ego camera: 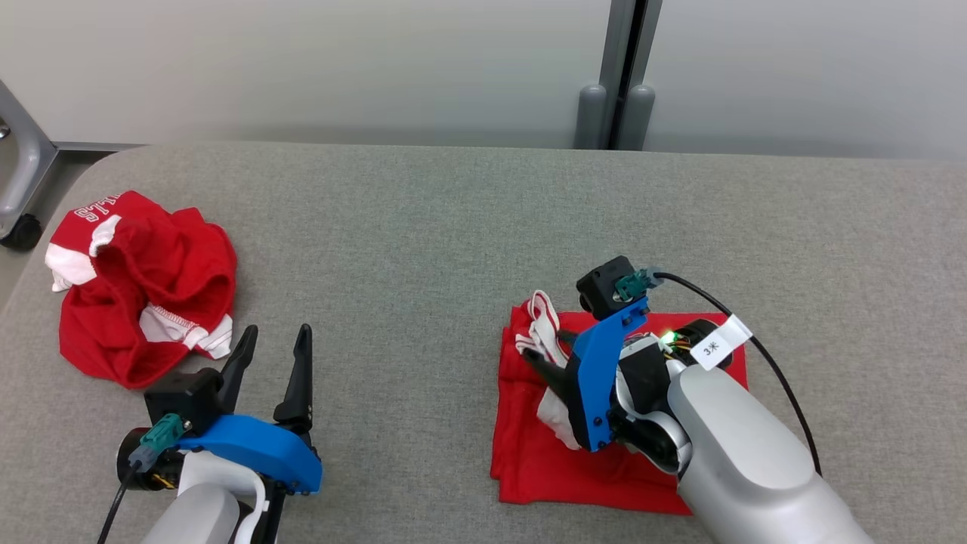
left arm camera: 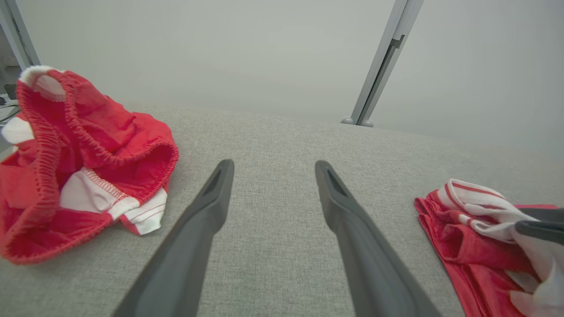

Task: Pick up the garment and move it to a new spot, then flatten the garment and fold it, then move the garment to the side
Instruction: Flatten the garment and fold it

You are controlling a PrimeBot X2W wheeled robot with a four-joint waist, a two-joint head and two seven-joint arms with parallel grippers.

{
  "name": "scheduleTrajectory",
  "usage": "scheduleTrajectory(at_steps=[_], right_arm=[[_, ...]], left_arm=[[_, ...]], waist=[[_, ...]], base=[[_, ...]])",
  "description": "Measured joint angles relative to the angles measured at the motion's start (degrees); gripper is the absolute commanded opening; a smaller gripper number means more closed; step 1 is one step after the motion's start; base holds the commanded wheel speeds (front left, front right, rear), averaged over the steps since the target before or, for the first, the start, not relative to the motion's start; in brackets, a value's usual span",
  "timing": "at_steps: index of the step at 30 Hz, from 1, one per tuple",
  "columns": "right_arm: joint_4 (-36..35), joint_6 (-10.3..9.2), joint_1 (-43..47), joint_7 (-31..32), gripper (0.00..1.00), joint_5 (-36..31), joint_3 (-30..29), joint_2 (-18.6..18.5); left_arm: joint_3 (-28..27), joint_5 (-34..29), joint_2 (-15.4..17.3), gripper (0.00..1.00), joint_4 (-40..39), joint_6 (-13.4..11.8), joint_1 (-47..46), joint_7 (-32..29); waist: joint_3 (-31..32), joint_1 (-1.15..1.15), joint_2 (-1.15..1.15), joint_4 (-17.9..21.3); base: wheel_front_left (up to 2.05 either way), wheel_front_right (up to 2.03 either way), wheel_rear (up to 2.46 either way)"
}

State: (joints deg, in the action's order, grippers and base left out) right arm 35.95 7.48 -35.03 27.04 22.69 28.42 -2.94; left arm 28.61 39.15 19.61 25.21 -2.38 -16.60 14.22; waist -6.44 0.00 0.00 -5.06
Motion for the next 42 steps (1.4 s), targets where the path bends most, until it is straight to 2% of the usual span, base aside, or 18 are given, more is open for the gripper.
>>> scheduleTrajectory(at_steps=[6, 9, 15, 23, 26, 30, 33, 42], right_arm=[[-0.80, 0.00, -1.72, -5.54, 1.00, 7.23, 0.69, 0.07], [-1.91, 0.00, -2.67, -9.00, 1.00, 7.99, -1.19, 0.08], [-3.75, 0.00, -0.70, -13.52, 1.00, -0.56, -8.71, 0.08], [-10.20, 0.00, 12.60, -21.34, 1.00, -13.89, -20.74, -0.58], [-13.72, 0.00, 18.09, -25.41, 1.00, -16.77, -25.71, -0.44], [-18.45, 0.00, 24.36, -29.72, 1.00, -17.22, -30.64, -0.23], [-21.98, 0.00, 27.96, -31.50, 1.00, -16.34, -31.72, -0.08], [-28.38, 0.00, 32.27, -30.14, 1.00, -13.46, -31.56, 0.01]], left_arm=[[-0.11, 0.02, 0.01, 1.00, 0.25, 0.16, -0.01, 0.08], [-0.34, 0.07, 0.11, 1.00, 0.15, 0.10, 0.18, 0.26], [-0.70, 0.10, 0.16, 1.00, -0.49, -0.29, 1.60, 0.49], [-0.82, 0.09, 0.08, 1.00, -1.18, -0.63, 2.45, 0.56], [-1.02, 0.07, 0.12, 1.00, -1.23, -0.76, 2.61, 0.58], [-1.78, 0.01, 0.29, 1.00, -1.53, -1.31, 3.86, 0.60], [-2.32, -0.01, 0.58, 1.00, -2.13, -1.76, 4.89, 0.68], [-4.13, -0.94, 0.62, 1.00, -5.19, -3.21, 8.25, 0.76]], waist=[[0.46, 0.00, 0.00, 0.50], [1.00, 0.00, 0.00, 1.01], [2.25, 0.00, 0.00, 2.09], [3.27, 0.00, 0.00, 2.67], [3.69, -0.01, 0.00, 2.77], [4.31, -0.01, 0.00, 3.45], [4.71, 0.00, 0.00, 4.31], [4.81, -0.01, 0.00, 6.41]], base=[[0.00, 0.00, 0.00], [0.00, 0.00, 0.00], [0.00, 0.00, 0.00], [0.00, 0.00, 0.00], [0.00, 0.00, 0.00], [0.00, 0.00, 0.00], [0.00, 0.00, 0.00], [0.00, 0.00, 0.00]])
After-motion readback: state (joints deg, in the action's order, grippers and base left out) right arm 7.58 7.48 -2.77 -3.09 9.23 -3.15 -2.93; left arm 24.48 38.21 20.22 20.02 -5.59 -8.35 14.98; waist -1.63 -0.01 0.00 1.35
